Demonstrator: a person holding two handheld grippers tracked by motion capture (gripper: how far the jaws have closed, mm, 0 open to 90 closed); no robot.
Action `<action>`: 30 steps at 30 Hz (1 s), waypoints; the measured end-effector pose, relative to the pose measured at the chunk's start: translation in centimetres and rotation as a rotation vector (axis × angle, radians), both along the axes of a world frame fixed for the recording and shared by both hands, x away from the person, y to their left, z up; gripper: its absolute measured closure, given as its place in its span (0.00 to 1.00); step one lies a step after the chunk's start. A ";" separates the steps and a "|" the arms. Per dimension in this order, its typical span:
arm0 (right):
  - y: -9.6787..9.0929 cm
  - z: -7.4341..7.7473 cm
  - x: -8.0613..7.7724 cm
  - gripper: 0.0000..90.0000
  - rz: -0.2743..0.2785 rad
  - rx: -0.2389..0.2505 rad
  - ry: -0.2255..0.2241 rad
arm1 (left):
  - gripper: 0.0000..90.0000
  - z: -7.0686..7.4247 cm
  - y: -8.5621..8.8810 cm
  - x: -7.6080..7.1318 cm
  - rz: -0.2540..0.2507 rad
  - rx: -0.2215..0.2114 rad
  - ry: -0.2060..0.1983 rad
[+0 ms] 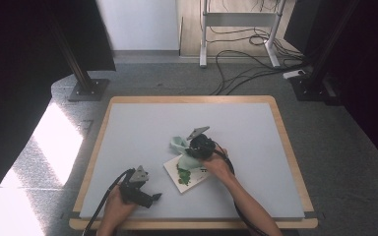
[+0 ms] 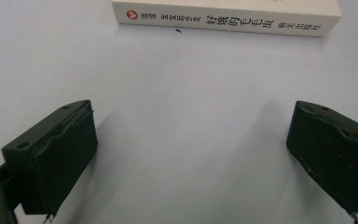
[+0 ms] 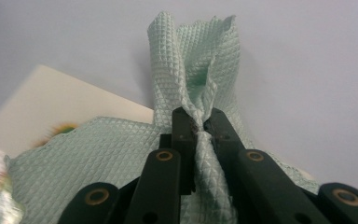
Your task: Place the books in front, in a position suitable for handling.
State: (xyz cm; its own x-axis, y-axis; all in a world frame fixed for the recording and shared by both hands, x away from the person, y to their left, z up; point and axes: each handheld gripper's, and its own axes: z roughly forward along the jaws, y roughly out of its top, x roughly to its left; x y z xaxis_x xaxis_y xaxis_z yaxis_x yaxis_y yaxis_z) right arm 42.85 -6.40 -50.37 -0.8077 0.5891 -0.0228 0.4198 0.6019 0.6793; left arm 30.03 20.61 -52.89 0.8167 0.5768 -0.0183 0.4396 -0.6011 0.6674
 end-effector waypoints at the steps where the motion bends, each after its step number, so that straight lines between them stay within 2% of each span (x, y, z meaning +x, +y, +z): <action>1: -1.0 0.0 0.4 0.92 -0.025 -0.002 0.005 | 0.02 0.0 0.0 0.0 0.000 0.000 0.000; 3: -1.5 -0.1 0.7 0.92 -0.039 -0.003 0.003 | 0.02 0.0 0.0 0.0 0.000 0.001 -0.001; 4: -2.6 -0.1 1.2 0.92 -0.076 -0.010 -0.002 | 0.02 0.0 0.0 0.0 -0.002 0.003 -0.001; 6: -3.0 -0.1 1.4 0.92 -0.085 -0.010 -0.005 | 0.02 0.0 0.0 0.0 -0.001 0.003 -0.001; 7: -4.0 -0.2 1.9 0.92 -0.110 0.002 0.007 | 0.02 0.0 0.0 0.0 -0.001 0.002 0.000; 13: -5.4 -0.3 2.5 0.92 -0.151 -0.002 -0.001 | 0.02 0.0 0.0 0.0 0.000 0.001 0.000; 14: -5.5 -0.8 2.8 0.92 -0.163 -0.078 -0.018 | 0.02 0.0 0.0 0.0 -0.001 0.001 0.000; 15: -5.5 -0.8 2.8 0.92 -0.163 -0.078 -0.018 | 0.02 0.0 0.0 0.0 -0.001 0.001 0.000; 16: -5.9 -1.0 2.8 0.92 -0.164 -0.037 -0.009 | 0.02 0.0 0.0 0.0 0.000 0.001 0.000; 19: -6.2 -0.9 2.6 0.92 -0.163 -0.023 -0.016 | 0.02 0.0 0.0 0.0 -0.001 0.003 -0.001; 23: -6.6 -0.1 2.1 0.91 -0.149 -0.001 -0.028 | 0.02 0.0 0.0 0.0 -0.001 0.002 0.000; 24: -7.0 0.6 1.6 0.91 -0.145 0.021 -0.022 | 0.02 0.0 0.0 0.0 -0.001 0.003 0.000; 30: -8.5 2.0 0.1 0.91 -0.126 0.023 -0.041 | 0.02 0.0 0.0 0.0 -0.002 0.003 0.000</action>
